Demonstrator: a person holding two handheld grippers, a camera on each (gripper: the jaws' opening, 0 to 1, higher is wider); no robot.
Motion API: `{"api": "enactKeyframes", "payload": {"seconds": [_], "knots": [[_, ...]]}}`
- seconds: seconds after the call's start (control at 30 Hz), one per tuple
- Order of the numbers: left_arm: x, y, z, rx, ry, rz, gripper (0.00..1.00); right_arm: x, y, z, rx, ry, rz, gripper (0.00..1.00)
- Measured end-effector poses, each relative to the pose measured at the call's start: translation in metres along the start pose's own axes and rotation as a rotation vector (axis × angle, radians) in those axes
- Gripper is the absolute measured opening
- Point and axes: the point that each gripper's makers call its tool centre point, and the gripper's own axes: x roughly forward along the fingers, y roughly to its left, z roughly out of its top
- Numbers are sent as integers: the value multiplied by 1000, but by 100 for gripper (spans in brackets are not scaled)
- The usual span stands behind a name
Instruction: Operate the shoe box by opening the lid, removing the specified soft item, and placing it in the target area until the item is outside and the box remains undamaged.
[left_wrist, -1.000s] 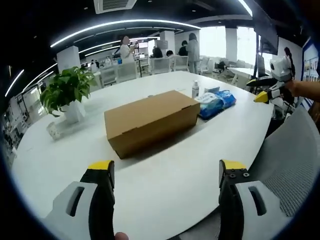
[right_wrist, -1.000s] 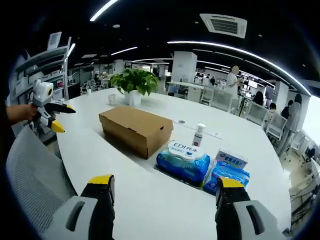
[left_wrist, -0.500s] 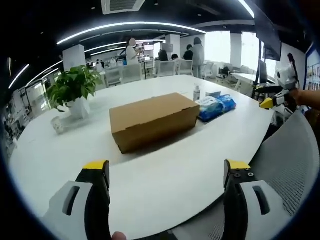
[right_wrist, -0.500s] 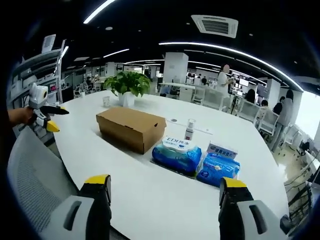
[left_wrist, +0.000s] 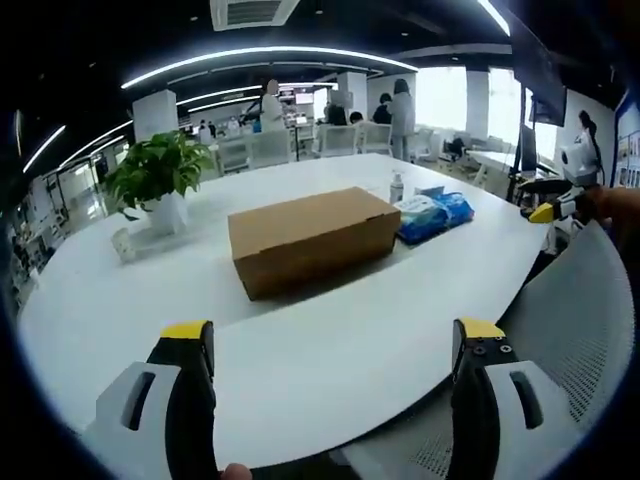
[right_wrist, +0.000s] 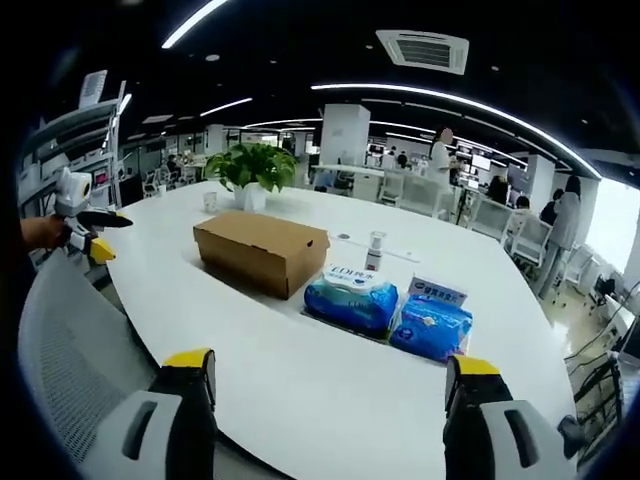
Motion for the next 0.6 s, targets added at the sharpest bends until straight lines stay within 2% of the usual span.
{"api": "enactKeyframes", "payload": {"seconds": [0.3, 0.6], "knots": [[-7, -7, 3, -5, -26, -7, 99, -3, 1, -3, 18, -8, 5, 97], [-10, -7, -1, -4, -11, -5, 99, -4, 1, -3, 24, -13, 1, 98]]}}
